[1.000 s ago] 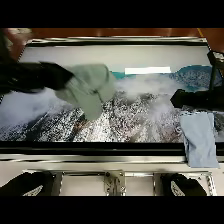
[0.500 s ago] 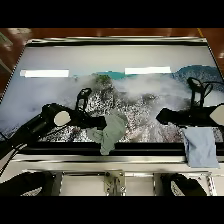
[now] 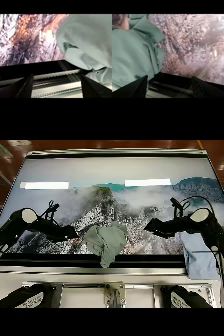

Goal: Fold the shirts.

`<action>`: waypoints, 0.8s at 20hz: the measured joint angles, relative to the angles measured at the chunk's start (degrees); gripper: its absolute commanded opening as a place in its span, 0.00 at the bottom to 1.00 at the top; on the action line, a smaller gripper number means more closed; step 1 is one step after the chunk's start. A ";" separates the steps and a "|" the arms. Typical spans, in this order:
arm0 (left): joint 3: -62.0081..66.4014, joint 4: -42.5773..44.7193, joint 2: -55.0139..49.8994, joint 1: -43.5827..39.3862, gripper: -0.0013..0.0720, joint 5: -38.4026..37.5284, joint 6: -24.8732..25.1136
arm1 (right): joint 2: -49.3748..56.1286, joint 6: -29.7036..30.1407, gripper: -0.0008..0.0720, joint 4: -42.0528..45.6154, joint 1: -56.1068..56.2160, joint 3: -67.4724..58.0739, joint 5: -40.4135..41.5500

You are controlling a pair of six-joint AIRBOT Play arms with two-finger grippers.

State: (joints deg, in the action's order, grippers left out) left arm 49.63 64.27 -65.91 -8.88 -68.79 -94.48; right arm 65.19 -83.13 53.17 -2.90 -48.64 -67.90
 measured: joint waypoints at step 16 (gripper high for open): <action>-9.70 -18.80 -12.76 -4.98 0.07 25.38 4.31 | 17.09 9.62 0.93 -12.09 11.91 0.20 -2.95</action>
State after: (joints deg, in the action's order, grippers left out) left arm 39.92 45.47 -78.67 -13.87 -43.42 -90.17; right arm 82.28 -73.52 41.08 9.02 -48.45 -70.85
